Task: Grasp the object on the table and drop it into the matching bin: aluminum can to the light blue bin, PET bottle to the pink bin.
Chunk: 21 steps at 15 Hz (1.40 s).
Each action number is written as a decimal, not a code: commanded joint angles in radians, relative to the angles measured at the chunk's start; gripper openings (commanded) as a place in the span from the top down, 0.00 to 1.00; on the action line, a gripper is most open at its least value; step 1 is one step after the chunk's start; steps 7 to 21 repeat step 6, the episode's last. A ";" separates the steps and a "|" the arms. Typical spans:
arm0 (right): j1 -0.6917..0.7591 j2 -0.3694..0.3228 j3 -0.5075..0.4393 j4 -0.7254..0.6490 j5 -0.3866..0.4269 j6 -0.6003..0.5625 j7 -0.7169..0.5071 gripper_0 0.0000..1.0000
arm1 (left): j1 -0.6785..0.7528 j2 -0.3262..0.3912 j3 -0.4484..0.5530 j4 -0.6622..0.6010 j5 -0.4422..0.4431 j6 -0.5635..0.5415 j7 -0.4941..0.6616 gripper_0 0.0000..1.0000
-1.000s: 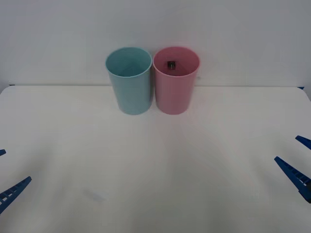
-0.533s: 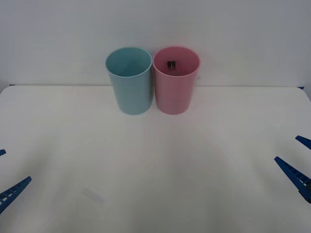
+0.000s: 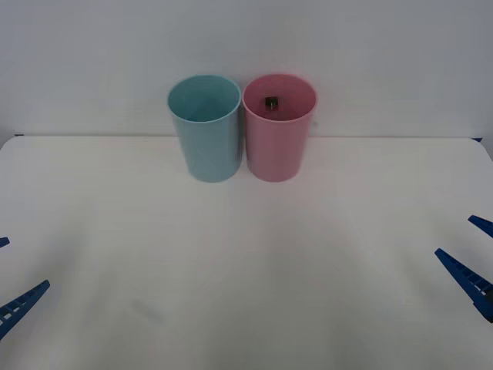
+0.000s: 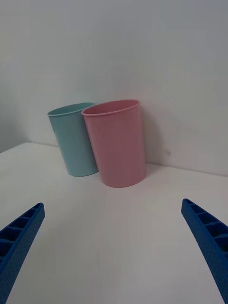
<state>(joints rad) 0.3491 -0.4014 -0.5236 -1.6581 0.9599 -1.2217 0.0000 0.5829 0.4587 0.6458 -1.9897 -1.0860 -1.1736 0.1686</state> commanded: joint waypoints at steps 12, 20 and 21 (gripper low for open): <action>0.000 0.000 0.000 0.000 0.000 0.000 0.000 0.00 | 0.000 0.000 0.000 0.000 0.000 0.000 0.000 0.00; 0.000 0.000 0.000 0.000 0.000 0.000 0.000 0.00 | 0.000 0.000 0.000 0.000 0.000 0.000 0.000 0.00; 0.000 0.000 0.000 0.000 0.000 0.000 0.000 0.00 | 0.000 0.000 0.000 0.000 0.000 0.000 0.000 0.00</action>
